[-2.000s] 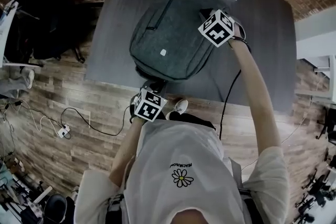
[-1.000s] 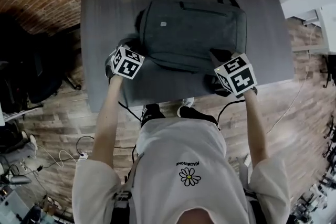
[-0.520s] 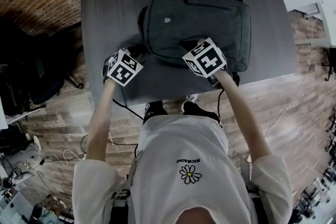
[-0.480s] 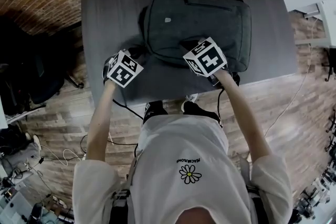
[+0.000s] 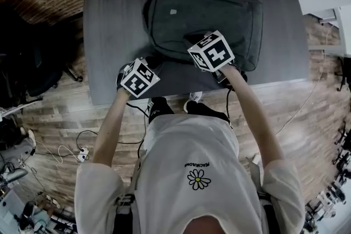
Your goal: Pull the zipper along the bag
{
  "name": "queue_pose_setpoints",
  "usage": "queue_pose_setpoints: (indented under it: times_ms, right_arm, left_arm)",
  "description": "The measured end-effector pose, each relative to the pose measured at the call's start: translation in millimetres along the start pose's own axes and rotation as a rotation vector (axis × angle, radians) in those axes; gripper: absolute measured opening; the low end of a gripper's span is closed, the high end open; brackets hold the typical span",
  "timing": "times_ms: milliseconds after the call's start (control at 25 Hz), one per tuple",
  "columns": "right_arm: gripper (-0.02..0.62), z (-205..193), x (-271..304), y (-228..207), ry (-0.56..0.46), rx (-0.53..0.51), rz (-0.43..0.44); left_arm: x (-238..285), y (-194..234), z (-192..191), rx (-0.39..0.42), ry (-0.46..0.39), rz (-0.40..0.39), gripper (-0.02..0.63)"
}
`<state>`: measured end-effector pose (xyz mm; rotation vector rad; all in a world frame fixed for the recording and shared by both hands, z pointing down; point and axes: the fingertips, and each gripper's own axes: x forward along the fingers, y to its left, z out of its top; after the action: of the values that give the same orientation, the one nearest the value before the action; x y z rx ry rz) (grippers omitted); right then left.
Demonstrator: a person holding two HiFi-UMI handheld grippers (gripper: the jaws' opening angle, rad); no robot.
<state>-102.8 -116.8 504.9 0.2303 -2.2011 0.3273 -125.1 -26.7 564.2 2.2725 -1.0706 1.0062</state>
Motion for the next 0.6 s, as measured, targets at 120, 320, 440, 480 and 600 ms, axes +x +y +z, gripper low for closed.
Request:
queue_pose_setpoints:
  times_ms: [120,320,440,480,600]
  right_arm:
    - [0.000,4,-9,10,-0.002,-0.009,0.073]
    - [0.002,-14,-73,-8,-0.037,-0.164,-0.053]
    - [0.002,-46,-78,-24,0.002,-0.157,-0.049]
    - [0.002,-50,-74,-28,-0.008,-0.142,-0.036]
    - [0.002,-55,-69,-34,-0.031,-0.122,-0.019]
  left_arm:
    - [-1,7,-6,-0.008,0.021,0.055,0.005]
    - [-1,11,-3,-0.042,-0.004,0.121,0.005]
    - [-9,8,-6,-0.058,-0.025,0.093,0.005]
    - [-11,6,-6,-0.065,-0.036,0.079,0.005]
    - [-10,-2,-4,-0.084,-0.070,0.044,0.006]
